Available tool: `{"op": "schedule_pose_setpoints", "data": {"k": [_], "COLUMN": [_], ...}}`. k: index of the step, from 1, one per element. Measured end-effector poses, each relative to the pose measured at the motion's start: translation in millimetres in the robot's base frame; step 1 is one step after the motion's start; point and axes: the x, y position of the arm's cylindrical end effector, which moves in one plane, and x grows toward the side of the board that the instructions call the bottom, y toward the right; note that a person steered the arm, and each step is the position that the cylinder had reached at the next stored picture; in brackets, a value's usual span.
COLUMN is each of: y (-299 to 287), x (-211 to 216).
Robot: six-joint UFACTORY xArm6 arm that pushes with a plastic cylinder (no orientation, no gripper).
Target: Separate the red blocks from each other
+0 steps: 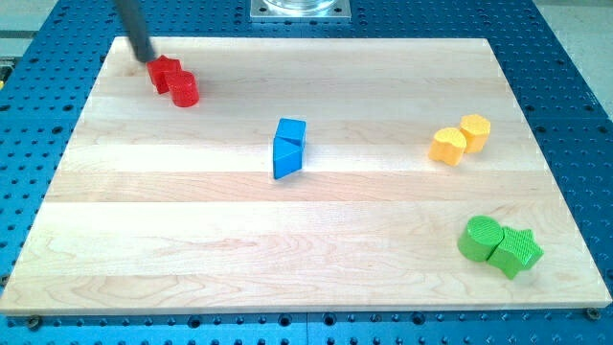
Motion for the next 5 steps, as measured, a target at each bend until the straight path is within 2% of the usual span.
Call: {"op": "schedule_pose_setpoints", "data": {"k": [2, 3, 4, 5], "y": [58.0, 62.5, 94.8, 110.6], "x": [100.9, 90.4, 175.0, 199.6]}}
